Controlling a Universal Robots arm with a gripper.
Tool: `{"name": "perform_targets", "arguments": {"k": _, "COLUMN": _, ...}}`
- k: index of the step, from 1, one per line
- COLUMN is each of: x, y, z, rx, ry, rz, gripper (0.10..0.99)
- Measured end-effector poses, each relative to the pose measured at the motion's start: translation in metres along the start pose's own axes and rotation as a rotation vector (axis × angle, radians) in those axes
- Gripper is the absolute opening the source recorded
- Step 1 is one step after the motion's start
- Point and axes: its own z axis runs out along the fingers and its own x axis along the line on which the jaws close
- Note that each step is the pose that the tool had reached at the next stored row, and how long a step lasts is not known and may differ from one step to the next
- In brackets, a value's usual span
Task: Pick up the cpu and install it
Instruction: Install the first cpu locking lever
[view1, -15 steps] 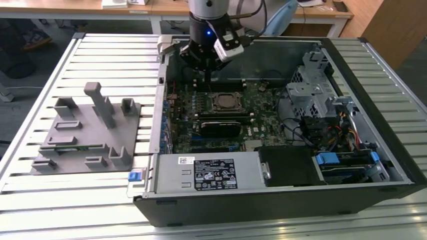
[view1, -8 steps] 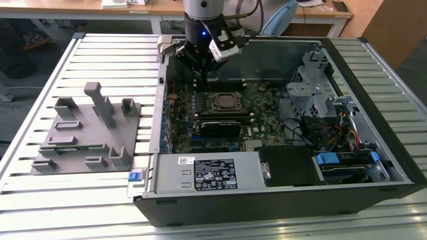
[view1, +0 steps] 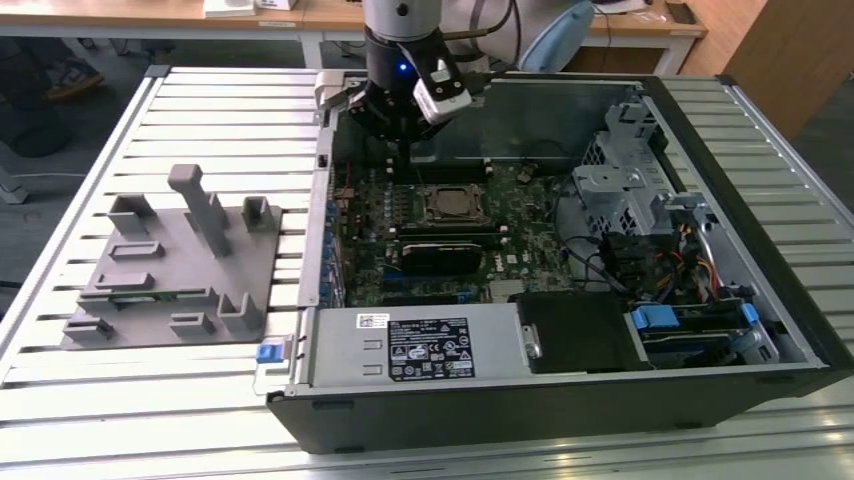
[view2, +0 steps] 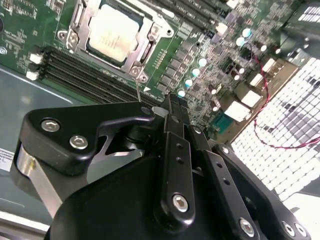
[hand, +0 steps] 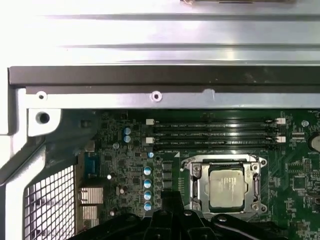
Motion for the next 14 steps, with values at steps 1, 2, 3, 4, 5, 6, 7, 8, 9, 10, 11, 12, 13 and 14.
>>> {"name": "perform_targets", "arguments": {"k": 1, "x": 0.0003, "y": 0.0013, "z": 0.0008, "rx": 0.000, "ry": 0.0000, "rz": -0.001, "gripper": 0.106}}
{"name": "perform_targets", "arguments": {"k": 2, "x": 0.0005, "y": 0.0027, "z": 0.0016, "rx": 0.000, "ry": 0.0000, "rz": -0.001, "gripper": 0.106}}
{"name": "perform_targets", "arguments": {"k": 3, "x": 0.0007, "y": 0.0042, "z": 0.0022, "rx": 0.000, "ry": -0.0001, "rz": -0.002, "gripper": 0.106}}
{"name": "perform_targets", "arguments": {"k": 4, "x": 0.0007, "y": 0.0057, "z": 0.0027, "rx": 0.000, "ry": 0.0000, "rz": -0.002, "gripper": 0.106}}
{"name": "perform_targets", "arguments": {"k": 5, "x": 0.0009, "y": 0.0076, "z": 0.0032, "rx": 0.000, "ry": 0.0000, "rz": -0.003, "gripper": 0.106}}
{"name": "perform_targets", "arguments": {"k": 6, "x": 0.0009, "y": 0.0091, "z": 0.0035, "rx": 0.000, "ry": 0.0000, "rz": -0.003, "gripper": 0.106}}
{"name": "perform_targets", "arguments": {"k": 7, "x": 0.0009, "y": 0.0106, "z": 0.0038, "rx": 0.000, "ry": 0.0000, "rz": -0.004, "gripper": 0.106}}
{"name": "perform_targets", "arguments": {"k": 8, "x": 0.0010, "y": 0.0121, "z": 0.0040, "rx": 0.000, "ry": 0.0000, "rz": -0.004, "gripper": 0.106}}
{"name": "perform_targets", "arguments": {"k": 9, "x": 0.0010, "y": 0.0136, "z": 0.0042, "rx": 0.000, "ry": 0.0001, "rz": -0.005, "gripper": 0.106}}
{"name": "perform_targets", "arguments": {"k": 10, "x": 0.0011, "y": 0.0151, "z": 0.0045, "rx": 0.000, "ry": 0.0001, "rz": -0.006, "gripper": 0.106}}
{"name": "perform_targets", "arguments": {"k": 11, "x": 0.0011, "y": 0.0165, "z": 0.0047, "rx": 0.000, "ry": 0.0000, "rz": -0.007, "gripper": 0.106}}
{"name": "perform_targets", "arguments": {"k": 12, "x": 0.0012, "y": 0.0176, "z": 0.0050, "rx": 0.000, "ry": 0.0000, "rz": -0.008, "gripper": 0.106}}
{"name": "perform_targets", "arguments": {"k": 13, "x": 0.0011, "y": 0.0183, "z": 0.0052, "rx": 0.000, "ry": 0.0001, "rz": -0.008, "gripper": 0.106}}
{"name": "perform_targets", "arguments": {"k": 14, "x": 0.0001, "y": 0.0188, "z": 0.0054, "rx": 0.000, "ry": 0.0002, "rz": -0.009, "gripper": 0.106}}
